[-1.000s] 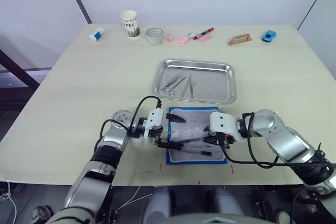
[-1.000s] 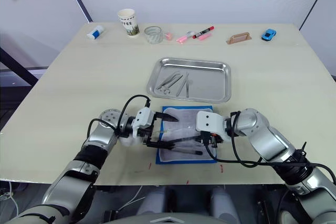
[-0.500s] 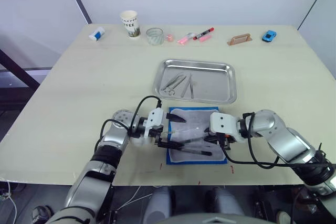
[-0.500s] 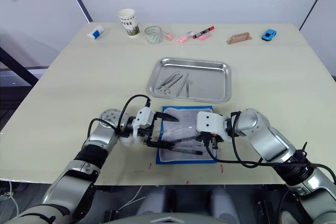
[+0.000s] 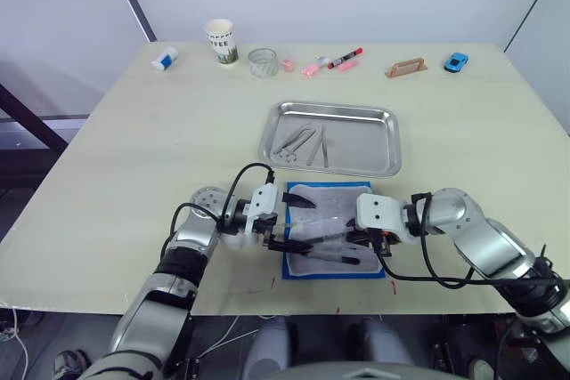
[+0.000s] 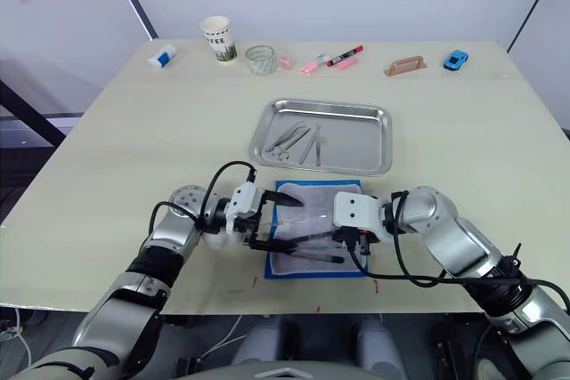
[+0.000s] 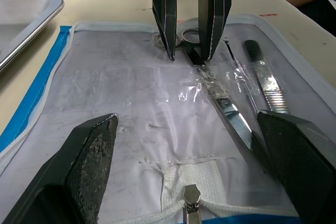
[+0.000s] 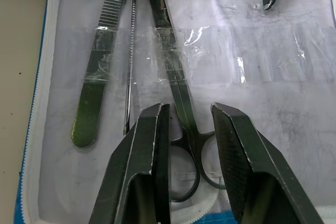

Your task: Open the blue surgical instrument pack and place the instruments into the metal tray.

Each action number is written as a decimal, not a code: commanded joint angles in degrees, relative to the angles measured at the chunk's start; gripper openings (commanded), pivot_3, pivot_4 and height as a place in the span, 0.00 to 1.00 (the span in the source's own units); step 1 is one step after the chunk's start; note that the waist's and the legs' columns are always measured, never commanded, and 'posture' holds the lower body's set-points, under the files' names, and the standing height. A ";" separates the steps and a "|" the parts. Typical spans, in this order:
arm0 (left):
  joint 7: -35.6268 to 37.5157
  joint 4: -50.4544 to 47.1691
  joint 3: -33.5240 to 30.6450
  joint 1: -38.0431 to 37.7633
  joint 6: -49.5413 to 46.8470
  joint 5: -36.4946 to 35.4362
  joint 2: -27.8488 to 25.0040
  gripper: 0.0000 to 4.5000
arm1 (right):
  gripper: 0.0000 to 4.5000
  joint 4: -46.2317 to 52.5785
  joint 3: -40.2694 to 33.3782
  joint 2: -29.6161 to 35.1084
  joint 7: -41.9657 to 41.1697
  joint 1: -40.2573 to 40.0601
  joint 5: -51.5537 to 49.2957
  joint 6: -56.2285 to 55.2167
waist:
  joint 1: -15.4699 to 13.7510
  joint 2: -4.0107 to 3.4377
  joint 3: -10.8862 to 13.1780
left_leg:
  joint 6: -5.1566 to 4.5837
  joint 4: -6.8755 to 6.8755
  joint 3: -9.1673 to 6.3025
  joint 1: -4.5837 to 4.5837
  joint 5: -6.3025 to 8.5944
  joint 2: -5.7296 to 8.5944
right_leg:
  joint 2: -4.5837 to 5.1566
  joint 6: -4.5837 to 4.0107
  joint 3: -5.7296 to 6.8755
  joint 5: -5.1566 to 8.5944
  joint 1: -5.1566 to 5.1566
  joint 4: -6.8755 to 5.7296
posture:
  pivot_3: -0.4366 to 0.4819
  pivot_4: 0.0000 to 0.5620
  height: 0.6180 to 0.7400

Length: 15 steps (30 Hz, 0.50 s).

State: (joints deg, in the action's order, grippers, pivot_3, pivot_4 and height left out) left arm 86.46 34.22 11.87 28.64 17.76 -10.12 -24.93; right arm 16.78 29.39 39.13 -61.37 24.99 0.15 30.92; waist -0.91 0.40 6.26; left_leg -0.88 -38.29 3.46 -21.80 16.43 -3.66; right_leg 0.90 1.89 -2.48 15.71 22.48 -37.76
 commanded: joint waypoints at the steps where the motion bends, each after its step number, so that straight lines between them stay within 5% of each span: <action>1: 0.05 2.25 3.10 -2.43 -0.66 2.54 1.05 1.00 | 0.33 -2.73 2.63 0.56 -0.68 -1.31 2.02 0.26 | 0.00 0.00 -0.02 | 0.00 0.00 0.00 0.00 0.00 0.00 | 0.00 0.00 0.00 0.00 -0.01 0.00 | 0.48 0.27 1.00; 13: 0.08 2.19 2.96 -2.47 -0.66 2.66 1.20 1.00 | 0.33 -5.15 4.21 0.14 -0.92 -1.78 2.95 0.47 | 0.00 0.01 -0.37 | -0.01 0.01 -0.02 0.01 0.01 0.00 | 0.00 -0.01 0.01 0.01 -0.03 0.04 | 0.48 0.27 1.00; 15: 0.05 2.21 2.95 -2.47 -0.66 2.70 1.21 1.00 | 0.21 -5.24 5.00 0.50 -1.29 -1.75 3.43 1.37 | 0.02 0.03 -0.44 | -0.01 0.01 -0.02 0.01 0.01 0.00 | 0.00 -0.04 0.01 0.03 -0.03 0.04 | 0.48 0.27 1.00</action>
State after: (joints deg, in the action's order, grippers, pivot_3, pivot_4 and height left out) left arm 86.42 34.25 11.87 28.45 17.76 -9.63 -24.71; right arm 15.22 30.58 38.91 -62.41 25.23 0.44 29.46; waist -0.89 0.43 5.82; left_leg -0.89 -38.28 3.44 -21.79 16.44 -3.66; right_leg 0.90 1.84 -2.47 15.74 22.45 -37.72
